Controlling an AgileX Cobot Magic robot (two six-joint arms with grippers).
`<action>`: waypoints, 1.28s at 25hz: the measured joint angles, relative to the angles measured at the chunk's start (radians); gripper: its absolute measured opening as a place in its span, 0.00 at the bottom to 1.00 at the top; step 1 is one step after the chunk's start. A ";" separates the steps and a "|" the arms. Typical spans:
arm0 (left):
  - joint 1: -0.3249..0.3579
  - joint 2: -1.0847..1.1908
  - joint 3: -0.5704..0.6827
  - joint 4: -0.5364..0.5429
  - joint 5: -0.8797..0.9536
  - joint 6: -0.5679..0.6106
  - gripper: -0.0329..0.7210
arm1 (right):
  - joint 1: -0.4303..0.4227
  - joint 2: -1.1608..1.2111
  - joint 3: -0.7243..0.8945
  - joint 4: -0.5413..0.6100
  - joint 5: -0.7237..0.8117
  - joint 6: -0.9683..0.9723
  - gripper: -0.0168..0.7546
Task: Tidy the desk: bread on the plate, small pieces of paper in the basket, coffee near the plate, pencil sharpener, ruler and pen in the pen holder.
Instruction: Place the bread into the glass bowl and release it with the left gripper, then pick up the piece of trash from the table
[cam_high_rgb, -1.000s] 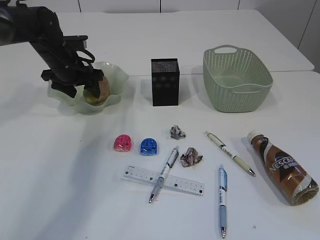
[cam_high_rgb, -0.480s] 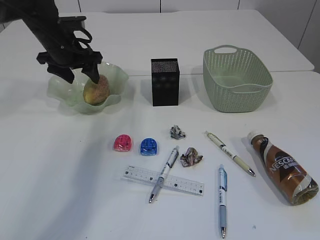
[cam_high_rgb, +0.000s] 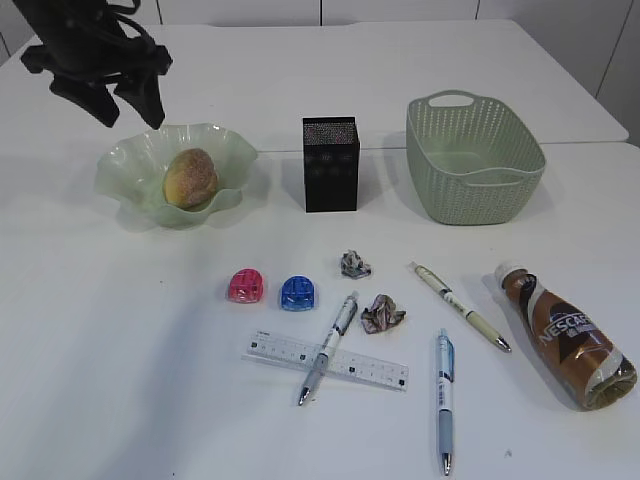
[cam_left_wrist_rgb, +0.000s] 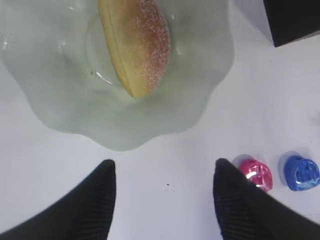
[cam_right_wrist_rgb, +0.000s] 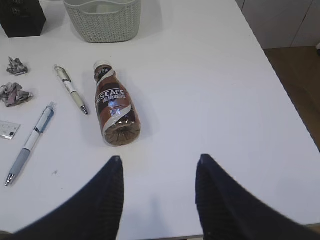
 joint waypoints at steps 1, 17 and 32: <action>0.000 -0.017 0.000 -0.002 0.003 0.007 0.61 | 0.000 0.000 0.000 0.000 0.000 0.000 0.51; -0.010 -0.431 0.296 -0.040 0.014 0.021 0.55 | 0.000 0.000 0.000 0.000 0.000 0.000 0.51; -0.133 -0.869 0.781 -0.036 0.014 0.030 0.55 | 0.000 0.000 0.000 0.000 0.000 0.000 0.51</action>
